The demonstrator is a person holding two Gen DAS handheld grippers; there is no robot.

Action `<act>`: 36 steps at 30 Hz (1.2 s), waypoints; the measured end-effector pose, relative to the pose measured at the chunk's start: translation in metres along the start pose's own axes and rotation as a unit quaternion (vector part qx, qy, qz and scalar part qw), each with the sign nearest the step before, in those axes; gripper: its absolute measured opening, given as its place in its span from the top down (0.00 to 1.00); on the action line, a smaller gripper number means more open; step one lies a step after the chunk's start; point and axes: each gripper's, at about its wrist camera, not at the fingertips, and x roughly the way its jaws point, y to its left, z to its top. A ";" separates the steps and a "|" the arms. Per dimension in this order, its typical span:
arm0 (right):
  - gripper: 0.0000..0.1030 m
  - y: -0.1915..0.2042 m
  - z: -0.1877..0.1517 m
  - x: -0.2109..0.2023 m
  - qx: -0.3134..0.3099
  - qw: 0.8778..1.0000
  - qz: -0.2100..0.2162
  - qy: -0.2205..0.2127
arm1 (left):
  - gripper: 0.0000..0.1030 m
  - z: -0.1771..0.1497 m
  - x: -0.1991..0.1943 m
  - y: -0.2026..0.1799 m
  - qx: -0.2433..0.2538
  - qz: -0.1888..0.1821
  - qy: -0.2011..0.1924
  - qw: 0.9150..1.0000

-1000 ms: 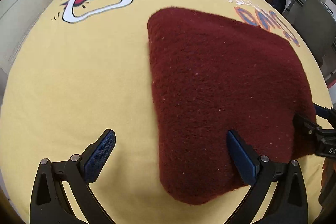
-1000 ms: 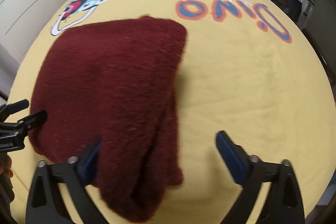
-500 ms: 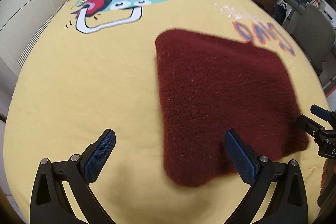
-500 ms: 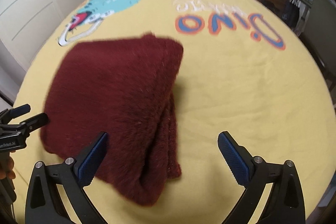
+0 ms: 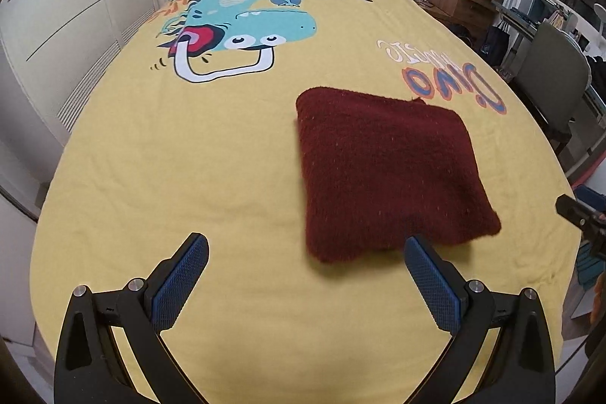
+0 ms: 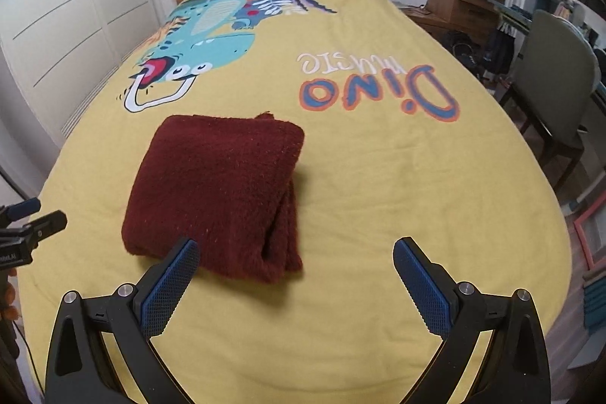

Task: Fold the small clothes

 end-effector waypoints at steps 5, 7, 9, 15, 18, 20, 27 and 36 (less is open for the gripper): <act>0.01 -0.005 -0.013 -0.017 0.010 1.000 -0.006 -0.002 | 0.01 -0.015 -0.007 0.002 0.000 0.009 0.009 1.000; 0.01 -0.007 -0.016 -0.022 0.009 1.000 -0.010 -0.003 | 0.01 -0.018 -0.008 0.004 -0.004 0.011 0.014 1.000; 0.01 -0.008 -0.018 -0.026 0.005 1.000 -0.017 -0.003 | 0.01 -0.020 -0.010 0.005 -0.003 0.020 0.013 1.000; 0.01 -0.011 -0.023 -0.036 0.004 1.000 -0.021 -0.004 | 0.01 -0.025 -0.010 0.010 -0.008 0.027 0.017 0.999; 0.01 -0.012 -0.023 -0.037 0.007 1.000 -0.020 -0.003 | 0.01 -0.026 -0.011 0.011 -0.005 0.034 0.018 0.999; 0.01 -0.013 -0.023 -0.038 0.009 1.000 -0.019 -0.003 | 0.01 -0.026 -0.011 0.012 -0.005 0.034 0.019 0.999; 0.01 -0.011 -0.022 -0.040 0.006 1.000 -0.016 0.002 | 0.01 -0.025 -0.014 0.013 -0.001 0.036 0.016 0.999; 0.01 -0.011 -0.022 -0.040 0.004 1.000 -0.010 0.006 | 0.01 -0.026 -0.013 0.015 -0.005 0.037 0.018 0.999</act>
